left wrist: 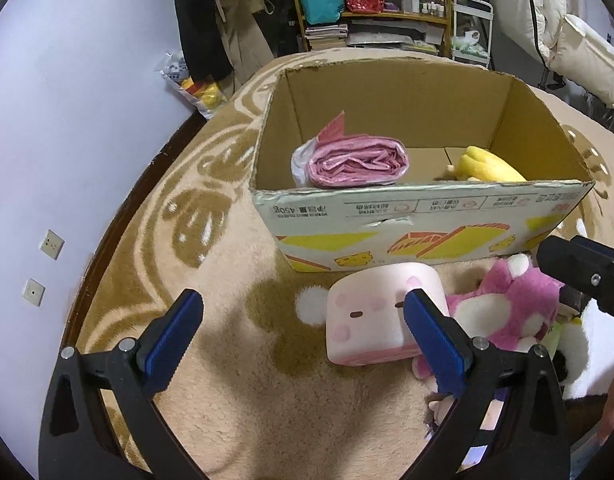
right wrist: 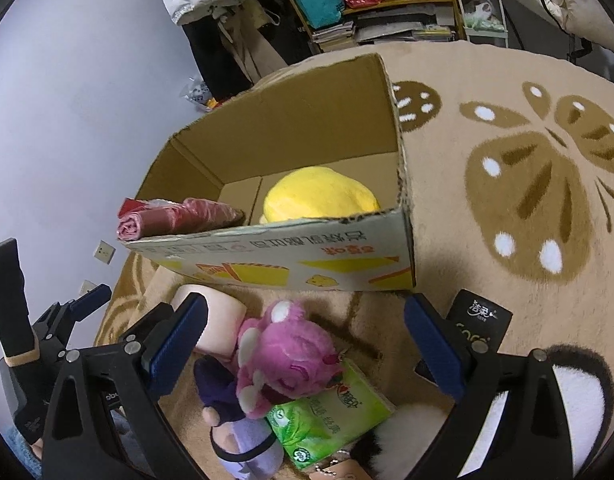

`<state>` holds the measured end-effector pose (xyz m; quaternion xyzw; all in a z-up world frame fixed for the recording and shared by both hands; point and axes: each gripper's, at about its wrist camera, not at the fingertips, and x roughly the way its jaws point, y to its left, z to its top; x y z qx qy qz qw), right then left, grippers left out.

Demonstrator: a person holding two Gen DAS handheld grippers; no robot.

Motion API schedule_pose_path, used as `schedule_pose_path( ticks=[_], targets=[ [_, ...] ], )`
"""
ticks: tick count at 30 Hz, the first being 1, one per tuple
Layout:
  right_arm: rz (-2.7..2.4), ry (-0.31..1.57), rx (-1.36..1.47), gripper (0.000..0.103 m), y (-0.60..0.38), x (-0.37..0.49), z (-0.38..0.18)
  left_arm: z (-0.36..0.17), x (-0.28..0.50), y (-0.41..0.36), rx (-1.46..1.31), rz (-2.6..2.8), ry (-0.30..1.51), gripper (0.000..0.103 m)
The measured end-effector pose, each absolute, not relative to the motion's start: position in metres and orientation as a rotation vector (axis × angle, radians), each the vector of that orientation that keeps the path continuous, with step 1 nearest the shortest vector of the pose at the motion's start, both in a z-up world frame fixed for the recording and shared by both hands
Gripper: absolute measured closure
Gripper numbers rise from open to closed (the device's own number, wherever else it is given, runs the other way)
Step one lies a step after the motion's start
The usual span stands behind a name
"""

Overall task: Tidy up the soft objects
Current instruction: 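Withdraw both tools from the box toward the marshmallow plush and pink bear, then grasp the pink-white marshmallow plush with the left tool while the right tool grasps the pink bear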

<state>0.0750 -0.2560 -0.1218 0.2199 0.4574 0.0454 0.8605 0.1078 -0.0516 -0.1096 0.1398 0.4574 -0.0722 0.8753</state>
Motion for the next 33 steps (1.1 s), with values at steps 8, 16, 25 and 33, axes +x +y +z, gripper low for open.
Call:
schedule_pose_path(
  ticks=[8, 16, 25, 33],
  targets=[
    [0.088, 0.978, 0.472, 0.0, -0.259, 0.078, -0.127, -0.115, 0.109, -0.06, 0.321, -0.182, 0.964, 0.003],
    [0.102, 1.004, 0.492, 0.0, -0.257, 0.08, -0.133, -0.115, 0.107, -0.064, 0.29, -0.227, 0.981, 0.003],
    [0.128, 1.041, 0.563, 0.014, -0.261, 0.082, -0.142, -0.126, 0.106, -0.075, 0.278, -0.289, 1.021, 0.003],
    [0.119, 1.077, 0.554, 0.024, -0.262, 0.085, -0.148, -0.137, 0.114, -0.073, 0.249, -0.274, 1.057, 0.003]
  ],
)
